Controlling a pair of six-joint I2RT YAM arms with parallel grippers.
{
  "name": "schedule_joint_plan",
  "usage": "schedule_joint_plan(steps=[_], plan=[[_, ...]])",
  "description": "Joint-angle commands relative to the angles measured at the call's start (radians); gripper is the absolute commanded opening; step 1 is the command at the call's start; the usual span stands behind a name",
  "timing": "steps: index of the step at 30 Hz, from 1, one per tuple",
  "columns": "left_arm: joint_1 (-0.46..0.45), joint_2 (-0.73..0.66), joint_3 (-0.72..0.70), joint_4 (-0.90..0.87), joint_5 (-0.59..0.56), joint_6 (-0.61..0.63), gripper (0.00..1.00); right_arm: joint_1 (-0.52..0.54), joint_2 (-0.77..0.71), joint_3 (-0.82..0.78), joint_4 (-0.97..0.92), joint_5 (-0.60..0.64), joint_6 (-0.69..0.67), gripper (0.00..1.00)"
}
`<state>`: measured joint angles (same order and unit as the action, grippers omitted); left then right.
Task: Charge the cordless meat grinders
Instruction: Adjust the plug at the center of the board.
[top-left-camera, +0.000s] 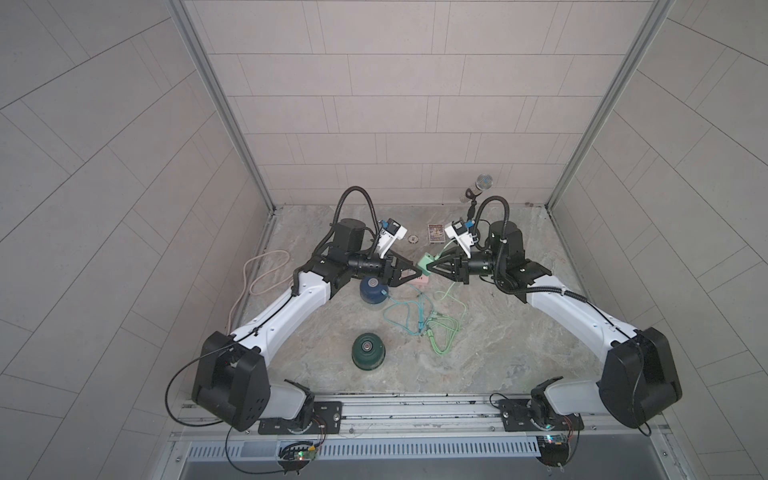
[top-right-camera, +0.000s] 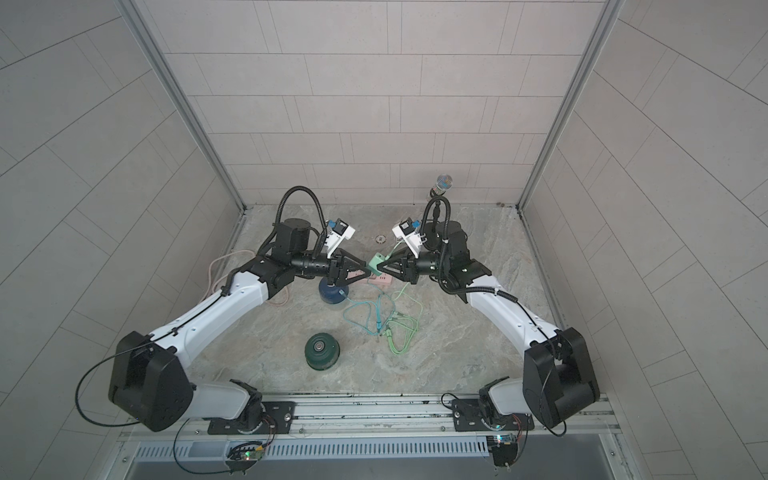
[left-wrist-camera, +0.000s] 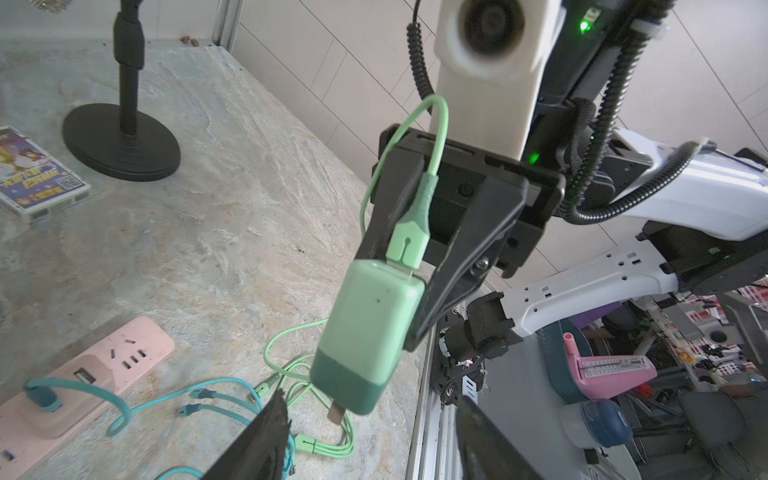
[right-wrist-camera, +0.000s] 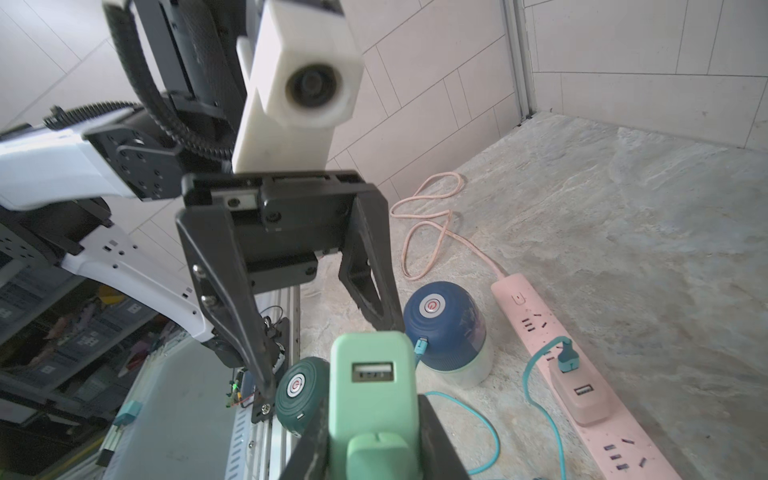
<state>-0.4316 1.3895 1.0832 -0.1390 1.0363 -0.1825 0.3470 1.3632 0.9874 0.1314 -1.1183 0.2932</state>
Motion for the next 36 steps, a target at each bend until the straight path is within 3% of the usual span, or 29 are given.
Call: schedule_joint_plan(steps=[1, 13, 20, 27, 36], plan=[[0.0, -0.029, -0.015, 0.055, 0.039, 0.015, 0.63, 0.004, -0.026, -0.001, 0.149, -0.04, 0.115, 0.12], [0.009, -0.015, 0.016, 0.117, 0.066, -0.023, 0.63, 0.017, -0.012, 0.011, 0.099, -0.086, 0.109, 0.12], [0.002, -0.013, 0.013, 0.099, 0.101, -0.027, 0.51, 0.02, -0.003, 0.028, 0.1, -0.089, 0.119, 0.12], [-0.002, -0.008, 0.029, 0.117, 0.125, -0.055, 0.5, 0.034, 0.013, 0.029, 0.076, -0.101, 0.111, 0.13], [-0.004, 0.005, 0.029, 0.109, 0.152, -0.078, 0.32, 0.04, 0.013, 0.032, 0.067, -0.107, 0.115, 0.2]])
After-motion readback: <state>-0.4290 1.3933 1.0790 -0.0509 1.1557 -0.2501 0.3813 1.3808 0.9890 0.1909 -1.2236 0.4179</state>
